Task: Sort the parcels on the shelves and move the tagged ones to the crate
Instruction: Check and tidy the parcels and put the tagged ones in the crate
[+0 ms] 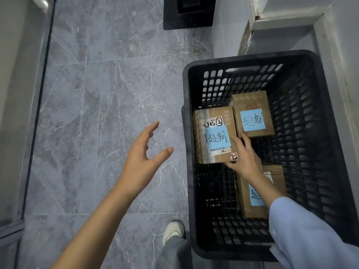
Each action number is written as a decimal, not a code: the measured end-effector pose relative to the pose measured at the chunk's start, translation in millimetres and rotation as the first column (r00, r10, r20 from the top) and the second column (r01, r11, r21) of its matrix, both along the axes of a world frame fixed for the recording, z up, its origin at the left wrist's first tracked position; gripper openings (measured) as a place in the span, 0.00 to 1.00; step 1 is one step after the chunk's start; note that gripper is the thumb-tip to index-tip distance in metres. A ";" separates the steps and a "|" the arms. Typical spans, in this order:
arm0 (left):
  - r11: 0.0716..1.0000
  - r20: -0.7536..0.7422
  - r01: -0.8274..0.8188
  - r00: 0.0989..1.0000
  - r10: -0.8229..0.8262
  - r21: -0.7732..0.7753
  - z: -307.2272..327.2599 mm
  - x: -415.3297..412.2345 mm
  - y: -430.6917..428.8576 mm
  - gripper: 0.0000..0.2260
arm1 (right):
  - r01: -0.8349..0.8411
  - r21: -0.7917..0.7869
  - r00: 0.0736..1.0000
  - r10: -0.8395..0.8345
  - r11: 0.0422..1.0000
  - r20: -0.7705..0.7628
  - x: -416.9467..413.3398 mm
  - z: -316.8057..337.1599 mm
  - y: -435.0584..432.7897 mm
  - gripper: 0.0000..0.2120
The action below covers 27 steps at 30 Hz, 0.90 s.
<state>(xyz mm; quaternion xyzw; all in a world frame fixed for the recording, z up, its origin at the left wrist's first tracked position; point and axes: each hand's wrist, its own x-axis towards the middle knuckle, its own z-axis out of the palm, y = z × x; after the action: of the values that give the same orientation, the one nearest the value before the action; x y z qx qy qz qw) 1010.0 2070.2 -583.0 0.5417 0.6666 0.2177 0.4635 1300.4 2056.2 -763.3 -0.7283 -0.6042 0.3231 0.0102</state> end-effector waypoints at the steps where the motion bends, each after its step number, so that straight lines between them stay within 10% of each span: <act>1: 1.000 -0.017 0.010 1.000 -0.010 0.007 -0.3 -0.8 -0.9 0.29 | 0.033 0.008 0.999 -0.033 0.999 -0.019 0.5 -1.5 1.8 0.46; 13: 0.981 -0.322 0.144 0.942 -0.095 0.132 26.4 -11.1 -2.4 0.31 | -0.002 -0.036 0.990 0.008 0.999 0.143 -16.3 52.7 60.5 0.32; 27: 0.971 -0.661 0.058 0.742 0.114 0.232 195.6 -84.0 2.8 0.32 | -0.423 0.170 0.896 0.383 0.890 0.224 -108.4 329.0 121.2 0.33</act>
<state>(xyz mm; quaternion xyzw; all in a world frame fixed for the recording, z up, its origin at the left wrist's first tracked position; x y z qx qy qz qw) 926.1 2073.1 -387.4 0.6248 0.7656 0.0937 0.1216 1192.0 2177.5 -434.3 -0.6078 -0.7721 0.1822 -0.0351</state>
